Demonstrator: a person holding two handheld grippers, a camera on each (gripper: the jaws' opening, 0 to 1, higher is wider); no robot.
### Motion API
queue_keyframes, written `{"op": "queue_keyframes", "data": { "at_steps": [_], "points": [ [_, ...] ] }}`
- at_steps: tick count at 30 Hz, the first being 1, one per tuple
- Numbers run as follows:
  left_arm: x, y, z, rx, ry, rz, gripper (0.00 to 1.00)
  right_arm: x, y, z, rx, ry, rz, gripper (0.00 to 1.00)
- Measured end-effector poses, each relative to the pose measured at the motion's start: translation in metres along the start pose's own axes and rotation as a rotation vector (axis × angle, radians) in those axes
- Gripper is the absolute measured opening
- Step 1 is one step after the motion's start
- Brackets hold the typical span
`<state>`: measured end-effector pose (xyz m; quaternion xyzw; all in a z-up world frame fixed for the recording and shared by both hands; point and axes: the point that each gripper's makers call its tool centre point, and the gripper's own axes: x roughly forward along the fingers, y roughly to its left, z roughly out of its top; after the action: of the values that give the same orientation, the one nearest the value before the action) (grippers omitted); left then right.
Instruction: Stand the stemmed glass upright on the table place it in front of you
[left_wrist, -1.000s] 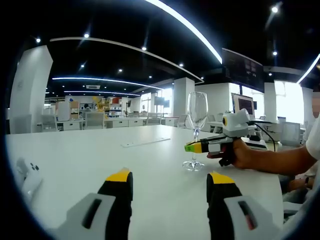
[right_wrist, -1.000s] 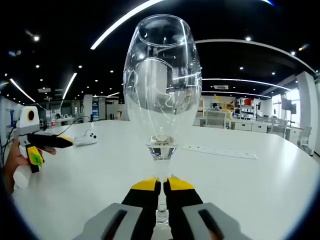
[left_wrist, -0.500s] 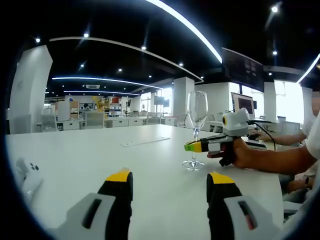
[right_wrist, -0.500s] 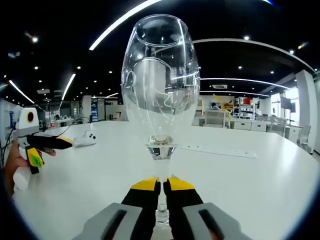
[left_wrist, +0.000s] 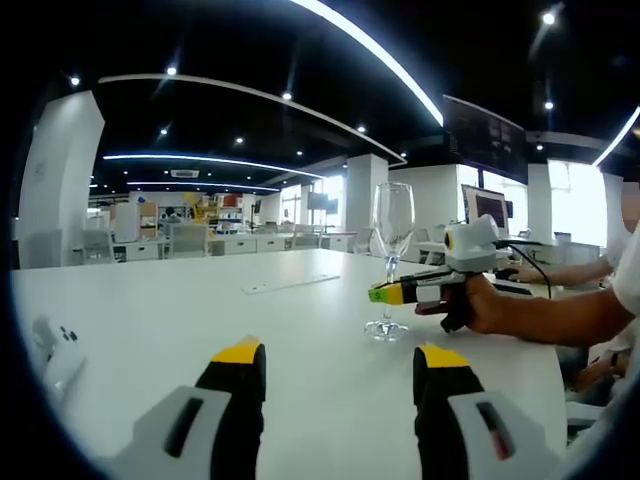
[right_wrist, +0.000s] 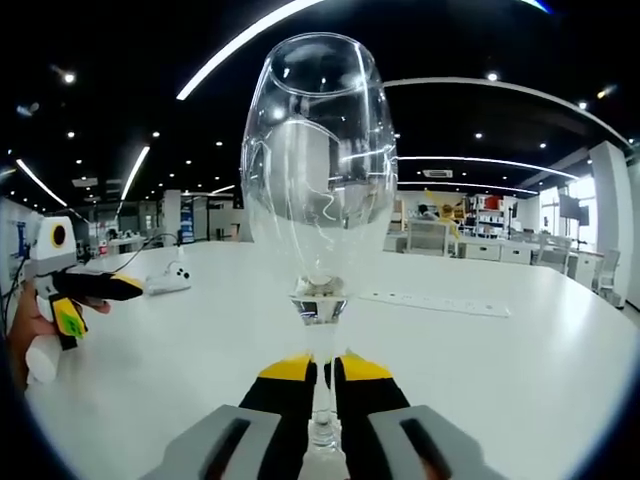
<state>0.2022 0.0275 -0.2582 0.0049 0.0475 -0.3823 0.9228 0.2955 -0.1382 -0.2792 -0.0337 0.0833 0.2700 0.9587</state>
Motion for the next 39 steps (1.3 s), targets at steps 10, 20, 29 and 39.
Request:
{"op": "queue_keyframes", "data": {
  "at_steps": [10, 20, 29, 39],
  "points": [
    [0.0, 0.0, -0.001, -0.001, 0.001, 0.002, 0.6, 0.001, 0.004, 0.002, 0.011, -0.007, 0.008, 0.17],
    [0.0, -0.001, -0.001, -0.002, 0.0, 0.0, 0.6, -0.001, 0.008, 0.001, -0.008, 0.0, 0.0, 0.18],
    [0.0, -0.001, -0.001, -0.002, 0.003, -0.003, 0.6, -0.005, 0.013, 0.0, -0.006, 0.004, 0.004, 0.2],
    [0.0, -0.002, -0.001, -0.002, 0.002, -0.005, 0.6, -0.011, 0.016, 0.002, -0.014, -0.001, 0.004, 0.23]
  ]
}}
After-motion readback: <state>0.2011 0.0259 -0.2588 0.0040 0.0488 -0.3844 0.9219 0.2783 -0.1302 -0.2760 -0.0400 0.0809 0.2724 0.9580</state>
